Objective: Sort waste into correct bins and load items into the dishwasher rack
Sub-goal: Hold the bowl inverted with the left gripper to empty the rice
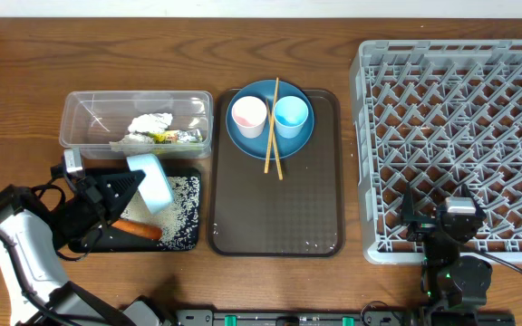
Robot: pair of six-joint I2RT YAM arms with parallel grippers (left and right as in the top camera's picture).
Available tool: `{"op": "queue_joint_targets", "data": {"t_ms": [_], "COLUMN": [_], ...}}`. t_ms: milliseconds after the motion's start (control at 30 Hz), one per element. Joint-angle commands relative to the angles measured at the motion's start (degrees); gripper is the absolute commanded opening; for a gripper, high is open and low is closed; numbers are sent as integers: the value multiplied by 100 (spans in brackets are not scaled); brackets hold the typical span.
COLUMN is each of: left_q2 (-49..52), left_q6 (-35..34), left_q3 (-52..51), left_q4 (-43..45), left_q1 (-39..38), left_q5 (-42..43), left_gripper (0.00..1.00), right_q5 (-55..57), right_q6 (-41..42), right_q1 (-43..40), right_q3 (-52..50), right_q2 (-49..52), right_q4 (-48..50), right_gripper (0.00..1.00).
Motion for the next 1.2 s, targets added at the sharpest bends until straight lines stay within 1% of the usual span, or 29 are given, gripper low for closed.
{"op": "queue_joint_targets", "data": {"t_ms": [0, 67, 100, 133, 200, 300, 333, 367, 400, 433, 467, 500, 567, 633, 667, 733, 767, 800, 833, 933, 1133, 1167], "left_q2": [44, 55, 55, 52, 50, 50, 50, 52, 66, 81, 87, 85, 85, 92, 92, 87, 90, 107, 129, 177, 177, 177], "left_q6": [0, -48, -79, 55, 455, 352, 439, 472, 337, 98, -85, -85, 116, 11, -28, 243, 348, 275, 31, -374, -389, -494], "left_q3": [-7, -7, -7, -7, -7, -7, -7, -7, -7, -7, -7, -7, -7, -7, -7, -7, -7, -7, -7, -7, -7, -7], "left_q4": [31, -39, -225, -487, -678, -809, -741, -472, -256, -232, -304, -378, -264, -162, -280, -293, -90, 251, 409, 330, 238, 225], "left_q1": [-44, -46, -48, -52, -50, -50, -50, -50, -50, -50, -50, -50, -50, -50, -50, -50, -50, -50, -50, -50, -50, -50], "left_q5": [48, 63, 116, 293, 634, 807, 833, 811, 649, 472, 282, 179, 164, 214, 313, 680, 723, 651, 492, 157, 138, 136], "left_gripper": [6, 6, 6, 6, 6, 6, 6, 6, 6, 6, 6, 6, 6, 6, 6, 6, 6, 6, 6, 6, 6, 6], "right_q5": [37, 37, 37, 37, 39, 37, 37, 37, 39, 37, 37, 39, 37, 37, 37, 37, 37, 37, 37, 37, 37, 37], "right_q6": [92, 92, 92, 92, 92, 92, 92, 92, 92, 92, 92, 92, 92, 92, 92, 92, 92, 92, 92, 92, 92, 92], "right_q1": [-11, -11, -11, -11, -11, -11, -11, -11, -11, -11, -11, -11, -11, -11, -11, -11, -11, -11, -11, -11, -11, -11], "right_q3": [-9, -9, -9, -9, -9, -9, -9, -9, -9, -9, -9, -9, -9, -9, -9, -9, -9, -9, -9, -9, -9, -9], "right_q2": [0, 0, 0, 0, 0, 0, 0, 0, 0, 0, 0, 0, 0, 0, 0, 0, 0, 0, 0, 0, 0, 0], "right_q4": [-20, -17, -20, -20, -17, -17, -20, -17, -20, -20, -17, -17, -17, -17, -20, -20, -20, -17, -20, -20, -20, -20], "right_gripper": [99, 99, 99, 99, 99, 99, 99, 99, 99, 99, 99, 99, 99, 99, 99, 99, 99, 99, 99, 99, 99, 99]}}
